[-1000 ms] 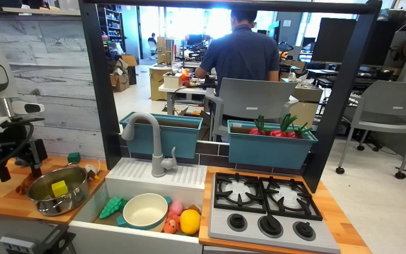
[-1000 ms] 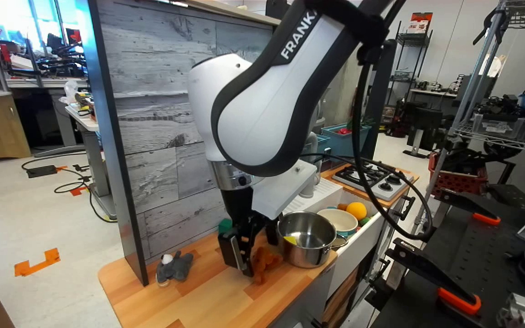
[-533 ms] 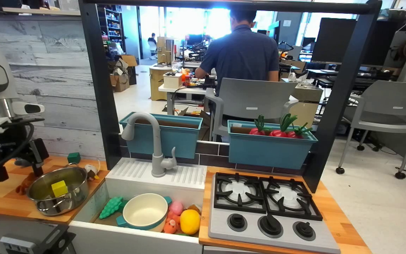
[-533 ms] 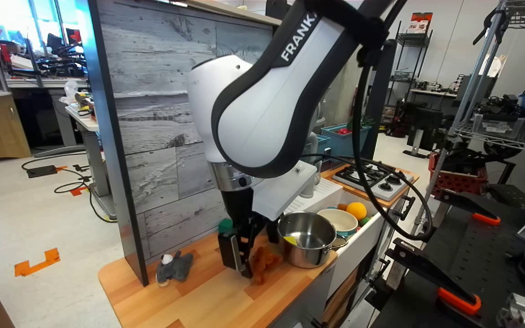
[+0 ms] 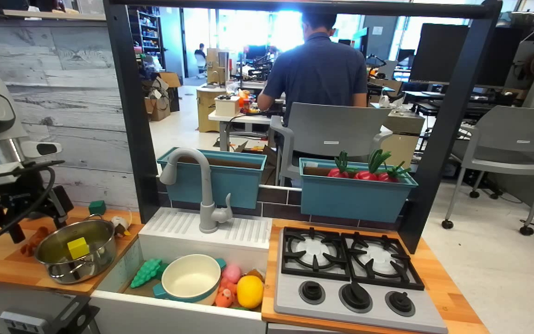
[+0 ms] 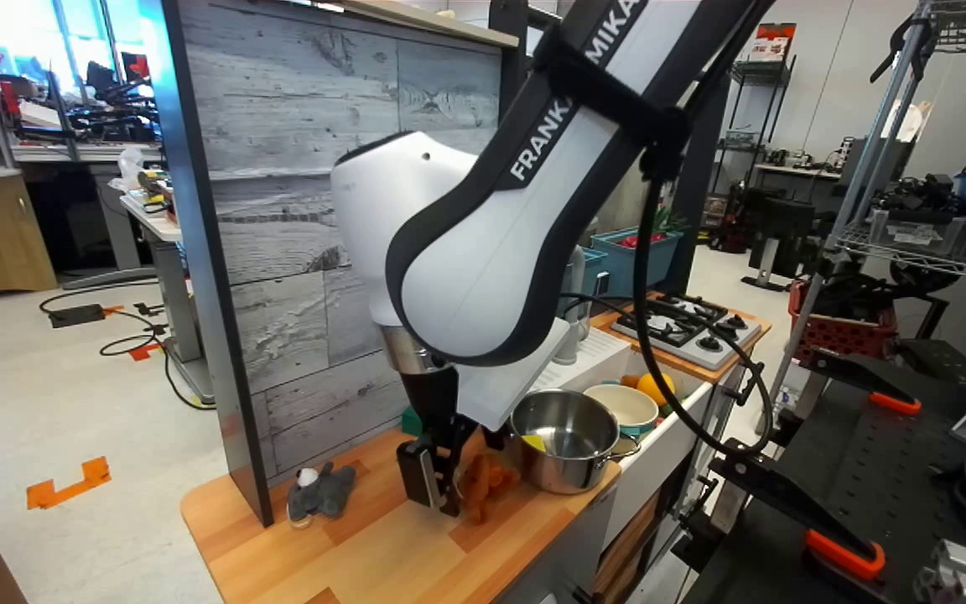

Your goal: Move the brown plushy to the left

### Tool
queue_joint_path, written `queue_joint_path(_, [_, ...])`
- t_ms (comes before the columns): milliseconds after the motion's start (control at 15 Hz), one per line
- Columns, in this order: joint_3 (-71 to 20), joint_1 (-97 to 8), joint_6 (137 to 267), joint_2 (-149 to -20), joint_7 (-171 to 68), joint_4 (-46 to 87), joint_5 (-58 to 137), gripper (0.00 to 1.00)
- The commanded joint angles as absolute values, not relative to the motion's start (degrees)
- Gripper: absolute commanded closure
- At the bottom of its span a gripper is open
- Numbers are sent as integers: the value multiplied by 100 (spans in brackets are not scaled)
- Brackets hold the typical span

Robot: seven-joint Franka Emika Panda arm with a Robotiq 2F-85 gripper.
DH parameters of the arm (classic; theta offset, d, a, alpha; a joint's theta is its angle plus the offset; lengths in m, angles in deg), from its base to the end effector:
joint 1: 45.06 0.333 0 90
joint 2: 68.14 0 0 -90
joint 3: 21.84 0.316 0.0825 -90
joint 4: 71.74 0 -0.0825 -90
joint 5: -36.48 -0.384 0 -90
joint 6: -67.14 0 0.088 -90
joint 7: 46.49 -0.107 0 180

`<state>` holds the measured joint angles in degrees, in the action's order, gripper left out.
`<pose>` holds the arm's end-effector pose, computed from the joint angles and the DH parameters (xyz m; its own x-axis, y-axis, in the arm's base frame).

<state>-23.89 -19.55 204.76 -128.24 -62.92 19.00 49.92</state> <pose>0.5835 0.2526 0.0001 0.9349 0.2979 -0.1930 0.3354 -0.9192 0.2064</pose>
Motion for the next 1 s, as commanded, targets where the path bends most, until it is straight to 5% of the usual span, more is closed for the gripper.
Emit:
queue_joint_path(0, [-2552, -1750, 20436, -13140, -6446, 1498, 5187, 26])
queue_joint_path(133, [-2533, -1745, 20396, -13200, -6418, 1412, 5182, 32])
queue_joint_path(733, [-2456, -1783, 20736, -12680, -6358, 1914, 5157, 99])
queue_joint_path(933, [-2464, -1793, 21170, -12147, -6341, 2472, 5192, 97])
